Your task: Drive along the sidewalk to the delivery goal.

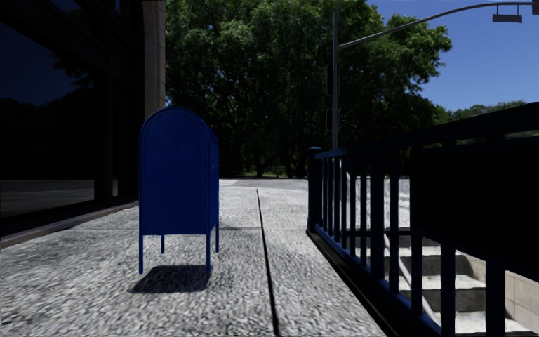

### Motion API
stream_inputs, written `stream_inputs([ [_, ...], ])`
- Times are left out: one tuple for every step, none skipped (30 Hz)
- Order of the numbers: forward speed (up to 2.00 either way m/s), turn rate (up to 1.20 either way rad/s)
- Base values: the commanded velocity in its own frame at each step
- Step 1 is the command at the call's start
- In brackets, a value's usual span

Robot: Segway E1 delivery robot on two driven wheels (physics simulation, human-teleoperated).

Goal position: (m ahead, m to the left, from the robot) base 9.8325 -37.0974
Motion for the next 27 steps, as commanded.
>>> stream_inputs([
  [2.00,0.00],
  [2.00,0.00],
  [2.00,0.00],
  [2.00,0.00],
  [2.00,0.00],
  [2.00,0.00],
  [2.00,0.00],
  [2.00,0.00],
  [2.00,0.00],
  [2.00,0.00],
  [2.00,0.00],
  [2.00,0.00],
  [2.00,0.00],
  [2.00,0.00],
  [2.00,0.00],
  [2.00,0.00],
  [2.00,0.00],
  [2.00,0.00],
  [2.00,0.00],
  [2.00,0.00],
  [2.00,0.00],
  [2.00,0.00],
  [2.00,0.00],
  [2.00,0.00],
  [2.00,0.00],
  [2.00,0.00],
  [2.00,0.00],
])
